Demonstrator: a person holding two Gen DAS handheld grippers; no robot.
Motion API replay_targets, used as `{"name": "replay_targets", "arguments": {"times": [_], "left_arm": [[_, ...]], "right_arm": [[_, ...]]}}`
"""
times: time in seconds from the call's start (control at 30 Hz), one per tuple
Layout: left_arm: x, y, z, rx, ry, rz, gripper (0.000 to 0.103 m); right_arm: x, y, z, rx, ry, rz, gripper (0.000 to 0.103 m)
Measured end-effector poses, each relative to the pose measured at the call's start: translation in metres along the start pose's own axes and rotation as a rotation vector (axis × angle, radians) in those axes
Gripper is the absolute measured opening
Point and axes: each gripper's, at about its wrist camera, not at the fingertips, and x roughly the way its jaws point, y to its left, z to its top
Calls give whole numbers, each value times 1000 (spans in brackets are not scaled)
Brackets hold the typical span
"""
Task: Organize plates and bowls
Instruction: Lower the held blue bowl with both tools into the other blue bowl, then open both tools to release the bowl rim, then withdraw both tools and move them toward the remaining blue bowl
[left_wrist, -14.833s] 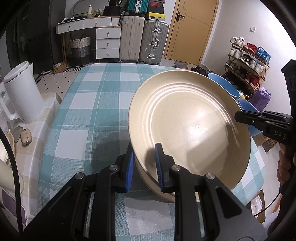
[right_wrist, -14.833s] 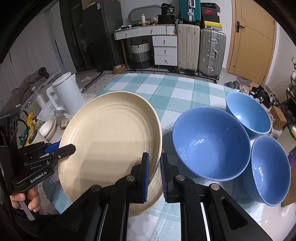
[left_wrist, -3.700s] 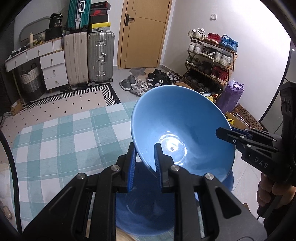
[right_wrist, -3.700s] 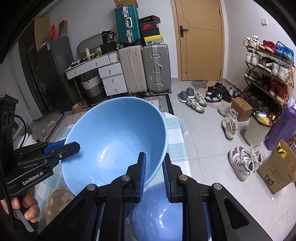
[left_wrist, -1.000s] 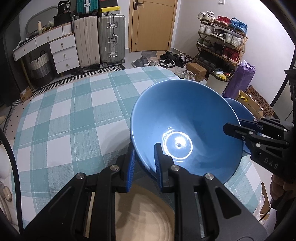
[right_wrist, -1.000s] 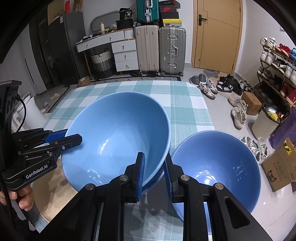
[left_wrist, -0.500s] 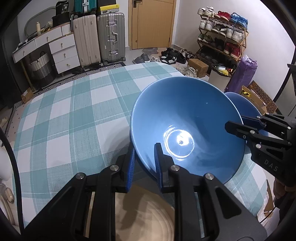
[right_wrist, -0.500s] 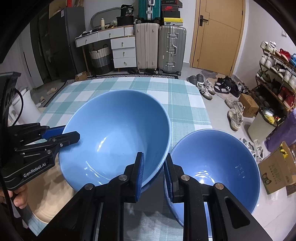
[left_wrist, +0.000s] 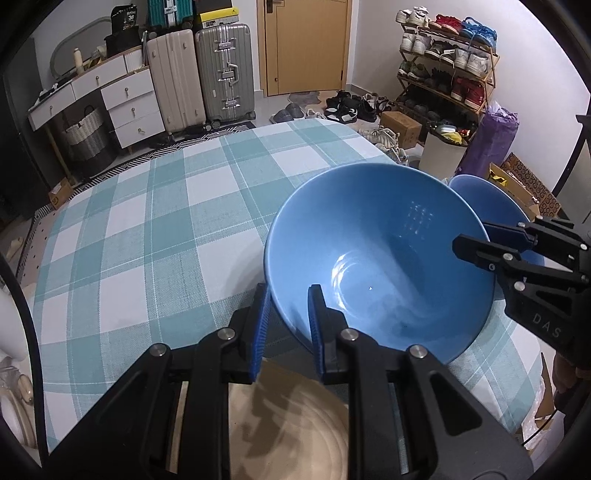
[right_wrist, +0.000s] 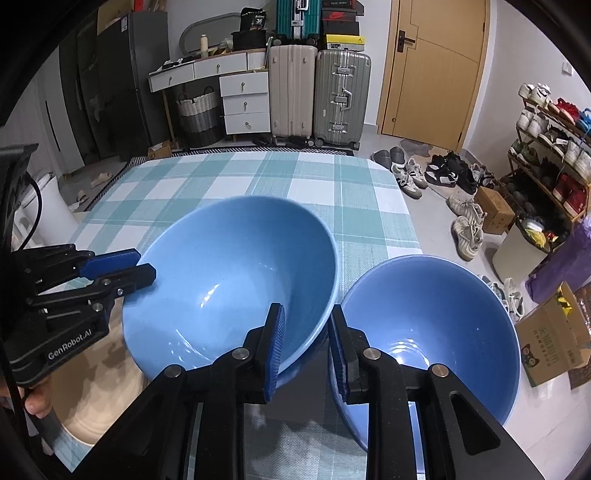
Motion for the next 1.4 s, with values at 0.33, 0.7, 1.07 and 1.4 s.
{"name": "replay_targets", "arguments": {"times": [0.33,0.7,1.07,1.4], "left_arm": [[1,6,1,-41,0,-47,40],[-22,19,-3,-115,-19,-70,80],[-51,8,-10,-140,-38,-110,102],[-71,-33,-12,-99,-42,-176,102]], "right_arm": [[-5,-10,-2,22,-8,-15,26],[-28,-24,0,85,-61,39,70],[-86,-57,4,168,-197,11,101],[-126,-81,-16,194,-217,-3,102]]}}
